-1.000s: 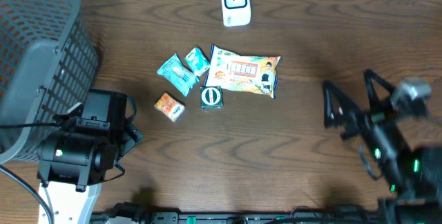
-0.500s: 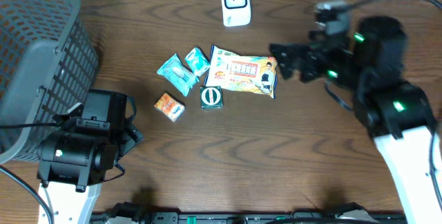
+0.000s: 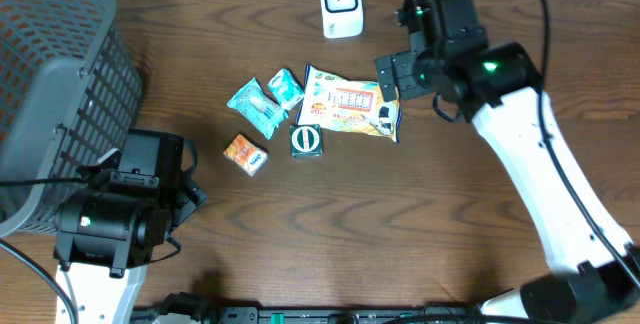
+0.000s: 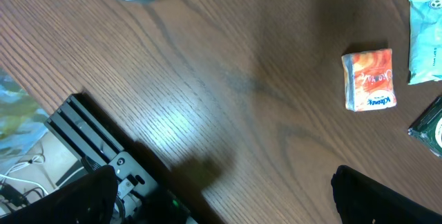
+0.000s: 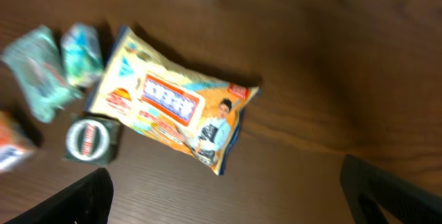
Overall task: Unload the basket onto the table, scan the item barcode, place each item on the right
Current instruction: 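Grasp the large orange wipes pack with the right gripper and lift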
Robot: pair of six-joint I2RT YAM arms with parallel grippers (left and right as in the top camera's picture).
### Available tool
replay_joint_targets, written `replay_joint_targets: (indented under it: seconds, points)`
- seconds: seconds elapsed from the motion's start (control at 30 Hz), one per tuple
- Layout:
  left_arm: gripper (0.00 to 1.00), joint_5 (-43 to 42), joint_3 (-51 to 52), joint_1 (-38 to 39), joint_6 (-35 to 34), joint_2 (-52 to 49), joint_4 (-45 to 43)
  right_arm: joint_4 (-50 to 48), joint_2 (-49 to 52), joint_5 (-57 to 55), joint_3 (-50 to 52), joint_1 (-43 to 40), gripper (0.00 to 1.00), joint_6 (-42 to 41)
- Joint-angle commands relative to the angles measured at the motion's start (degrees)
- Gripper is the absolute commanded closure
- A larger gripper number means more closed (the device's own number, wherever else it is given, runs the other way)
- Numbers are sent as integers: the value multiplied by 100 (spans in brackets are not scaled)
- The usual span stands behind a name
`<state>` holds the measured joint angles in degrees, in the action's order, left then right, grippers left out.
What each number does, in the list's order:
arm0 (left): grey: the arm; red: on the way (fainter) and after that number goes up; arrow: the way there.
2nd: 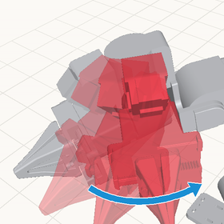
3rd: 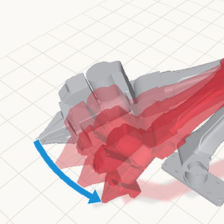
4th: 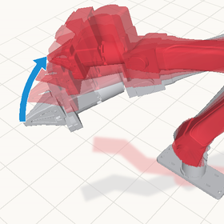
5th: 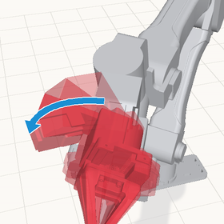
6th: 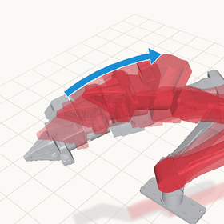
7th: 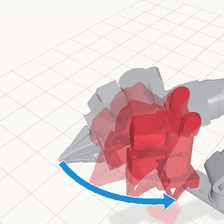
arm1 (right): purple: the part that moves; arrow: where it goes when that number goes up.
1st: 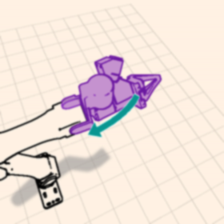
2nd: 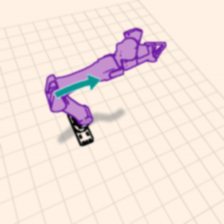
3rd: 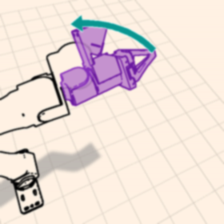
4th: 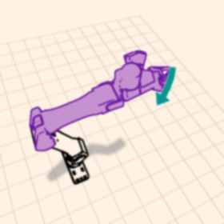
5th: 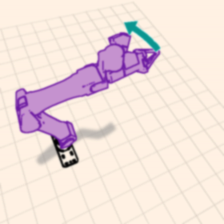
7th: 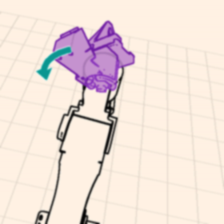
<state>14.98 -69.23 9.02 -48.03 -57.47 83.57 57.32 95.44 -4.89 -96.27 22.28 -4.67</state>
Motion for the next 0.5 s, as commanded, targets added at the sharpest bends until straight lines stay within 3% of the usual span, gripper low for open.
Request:
replay_joint_targets:
  seconds: [0.0, 0.47]
  points:
    - [3, 94, -111, -22, -55, 26, 17, 37, 212, -68, -127, 24, 1, 109]
    - [2, 94, -111, -22, -55, 26, 17, -466, 452, 304, -107, 33, 1, 87]
